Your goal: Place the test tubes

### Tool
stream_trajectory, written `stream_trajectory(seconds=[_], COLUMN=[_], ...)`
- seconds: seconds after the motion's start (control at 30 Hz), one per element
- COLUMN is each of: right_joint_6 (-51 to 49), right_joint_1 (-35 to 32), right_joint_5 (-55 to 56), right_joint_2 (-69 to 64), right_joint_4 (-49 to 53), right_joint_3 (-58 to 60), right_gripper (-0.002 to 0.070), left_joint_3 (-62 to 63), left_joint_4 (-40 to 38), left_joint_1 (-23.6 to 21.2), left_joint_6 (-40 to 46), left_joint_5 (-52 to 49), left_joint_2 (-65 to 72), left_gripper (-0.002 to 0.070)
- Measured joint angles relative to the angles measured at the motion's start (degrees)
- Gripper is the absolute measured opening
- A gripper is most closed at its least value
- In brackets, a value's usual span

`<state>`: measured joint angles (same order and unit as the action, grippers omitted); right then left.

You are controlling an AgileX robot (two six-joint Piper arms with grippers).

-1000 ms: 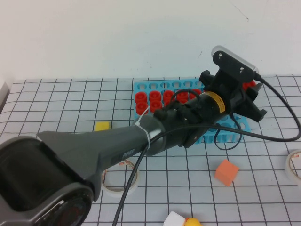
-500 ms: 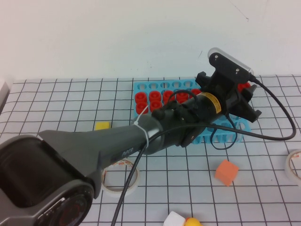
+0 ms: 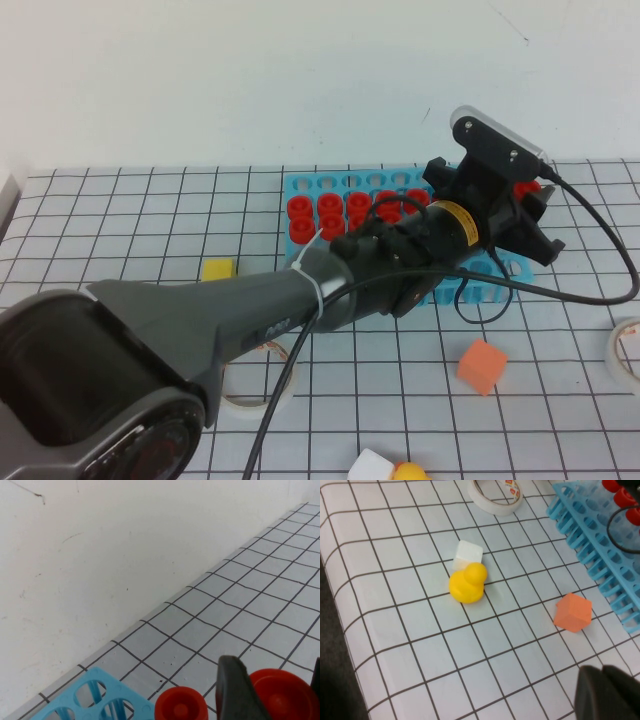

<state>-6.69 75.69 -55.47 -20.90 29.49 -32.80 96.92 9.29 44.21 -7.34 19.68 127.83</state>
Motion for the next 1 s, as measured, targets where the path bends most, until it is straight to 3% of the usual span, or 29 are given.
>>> stream_trajectory(seconds=[1.0], right_joint_6=[0.1], right_joint_1=[0.0], right_joint_5=[0.0], right_joint_2=[0.0], right_joint_4=[0.0], right_joint_3=[0.0], right_gripper=[-0.0001], left_joint_3=[0.29], left_joint_4=[-1.49], left_joint_1=[-0.47], left_joint_6=[-0.93], left_joint_5=[-1.78], left_joint_2=[1.5], left_gripper=[0.0275])
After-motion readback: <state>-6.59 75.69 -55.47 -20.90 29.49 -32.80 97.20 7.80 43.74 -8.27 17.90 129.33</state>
